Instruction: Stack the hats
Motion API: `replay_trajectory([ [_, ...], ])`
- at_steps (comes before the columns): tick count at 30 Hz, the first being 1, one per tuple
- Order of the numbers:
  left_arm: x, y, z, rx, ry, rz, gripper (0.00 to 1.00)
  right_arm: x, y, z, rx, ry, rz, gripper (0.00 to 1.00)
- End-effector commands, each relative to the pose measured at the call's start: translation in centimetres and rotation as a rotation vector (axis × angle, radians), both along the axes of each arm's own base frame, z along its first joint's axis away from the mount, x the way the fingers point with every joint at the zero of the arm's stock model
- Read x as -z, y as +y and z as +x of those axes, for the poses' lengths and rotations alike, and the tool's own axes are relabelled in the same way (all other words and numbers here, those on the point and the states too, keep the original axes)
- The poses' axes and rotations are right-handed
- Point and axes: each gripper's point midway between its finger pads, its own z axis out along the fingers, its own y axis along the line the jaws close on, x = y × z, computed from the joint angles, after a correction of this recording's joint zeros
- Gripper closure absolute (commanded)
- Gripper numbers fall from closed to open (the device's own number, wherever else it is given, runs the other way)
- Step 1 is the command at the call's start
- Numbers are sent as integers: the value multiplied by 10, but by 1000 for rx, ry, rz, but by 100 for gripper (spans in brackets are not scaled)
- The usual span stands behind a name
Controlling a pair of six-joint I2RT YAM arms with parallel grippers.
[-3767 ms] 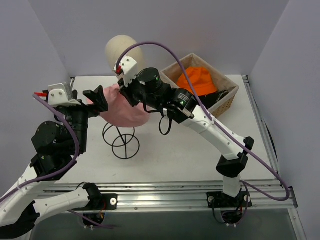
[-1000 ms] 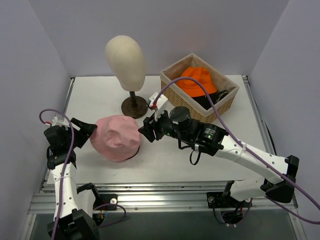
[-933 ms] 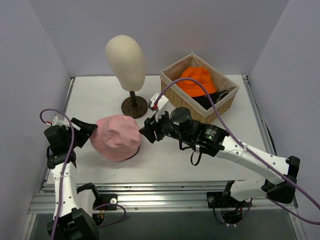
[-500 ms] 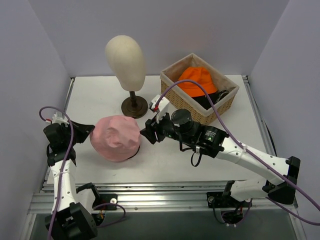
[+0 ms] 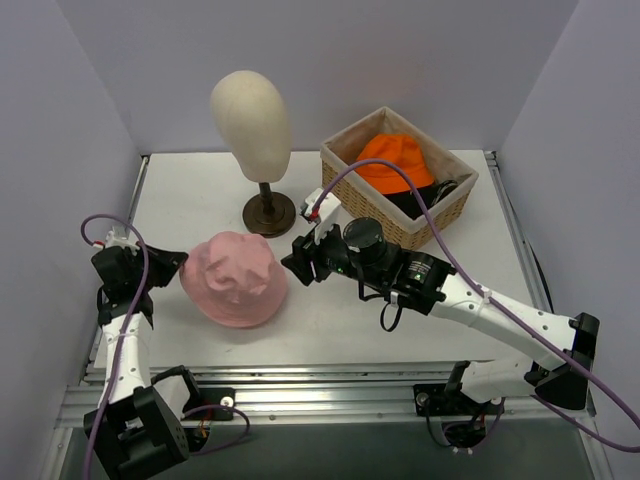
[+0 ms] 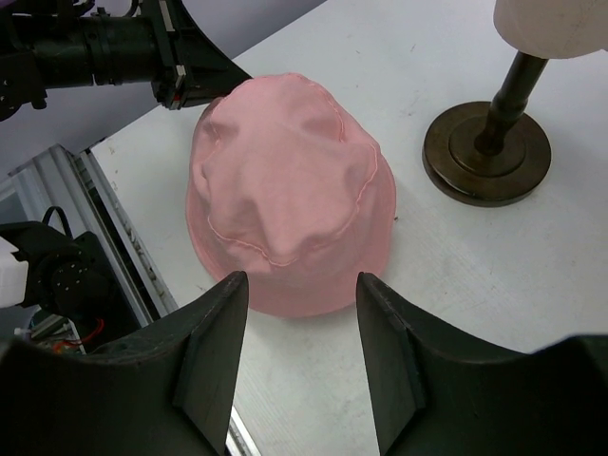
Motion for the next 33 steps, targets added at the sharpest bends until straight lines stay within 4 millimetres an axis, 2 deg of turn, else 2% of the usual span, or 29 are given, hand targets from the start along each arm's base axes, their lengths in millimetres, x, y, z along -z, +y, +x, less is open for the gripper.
replay_trajectory([
  [1,4,12,9,-34,-24,42,98,-19,0,3,5,-26,71,55],
  [13,23,12,18,-24,-28,39,98,-12,9,5,-12,-10,79,55],
  [20,29,9,21,-13,-12,45,93,-4,16,8,-14,3,62,55],
  [25,35,9,22,-22,5,64,93,-4,16,7,-18,3,66,55],
  [30,35,6,24,-9,3,74,86,-5,15,8,-14,2,67,54],
  [33,34,5,25,-8,4,71,76,-4,15,8,-12,2,65,54],
])
